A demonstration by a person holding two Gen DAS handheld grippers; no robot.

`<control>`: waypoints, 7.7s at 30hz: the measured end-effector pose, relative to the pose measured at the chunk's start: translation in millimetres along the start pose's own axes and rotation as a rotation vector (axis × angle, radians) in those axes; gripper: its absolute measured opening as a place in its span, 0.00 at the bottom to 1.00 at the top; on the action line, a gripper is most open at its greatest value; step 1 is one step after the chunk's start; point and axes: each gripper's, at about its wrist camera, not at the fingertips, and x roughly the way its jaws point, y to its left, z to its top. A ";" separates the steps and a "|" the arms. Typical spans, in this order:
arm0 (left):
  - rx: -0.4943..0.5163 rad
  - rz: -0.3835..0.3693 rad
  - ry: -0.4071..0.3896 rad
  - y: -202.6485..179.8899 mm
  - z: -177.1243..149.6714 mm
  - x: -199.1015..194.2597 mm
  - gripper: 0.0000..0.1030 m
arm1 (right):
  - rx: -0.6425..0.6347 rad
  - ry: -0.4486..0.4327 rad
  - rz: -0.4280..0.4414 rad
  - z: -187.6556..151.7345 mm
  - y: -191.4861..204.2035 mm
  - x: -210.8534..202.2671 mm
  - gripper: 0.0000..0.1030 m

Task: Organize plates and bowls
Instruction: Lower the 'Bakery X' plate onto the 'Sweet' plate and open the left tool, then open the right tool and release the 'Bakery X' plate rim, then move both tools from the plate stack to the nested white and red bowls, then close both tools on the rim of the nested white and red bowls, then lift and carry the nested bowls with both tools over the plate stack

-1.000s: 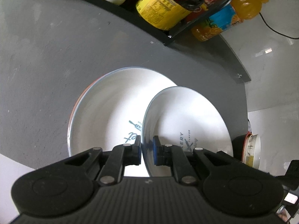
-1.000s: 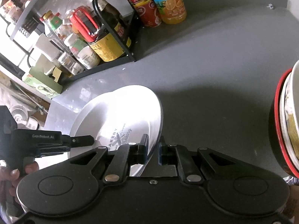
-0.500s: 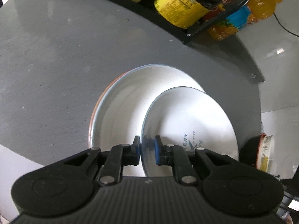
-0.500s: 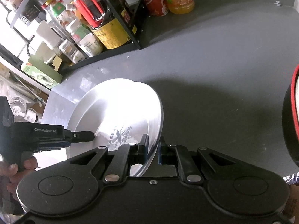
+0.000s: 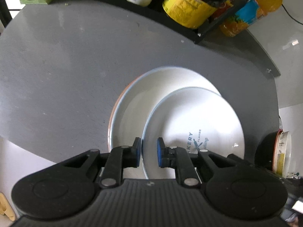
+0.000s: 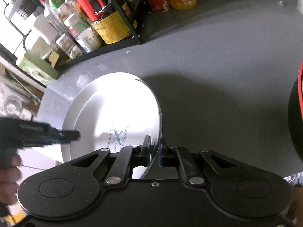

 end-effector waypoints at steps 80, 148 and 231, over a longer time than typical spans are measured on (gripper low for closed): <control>-0.065 -0.016 -0.090 40.2 -12.8 0.1 0.23 | 0.056 0.007 -0.075 -11.1 14.4 11.3 0.23; 0.109 -0.039 -0.210 -266.4 -107.1 -7.0 0.81 | 0.073 -0.243 -0.022 -1.0 -217.8 -182.0 0.93; 0.029 -0.207 -0.132 -183.3 -38.7 21.4 0.33 | 0.307 -0.153 0.112 26.5 -164.3 -88.3 0.34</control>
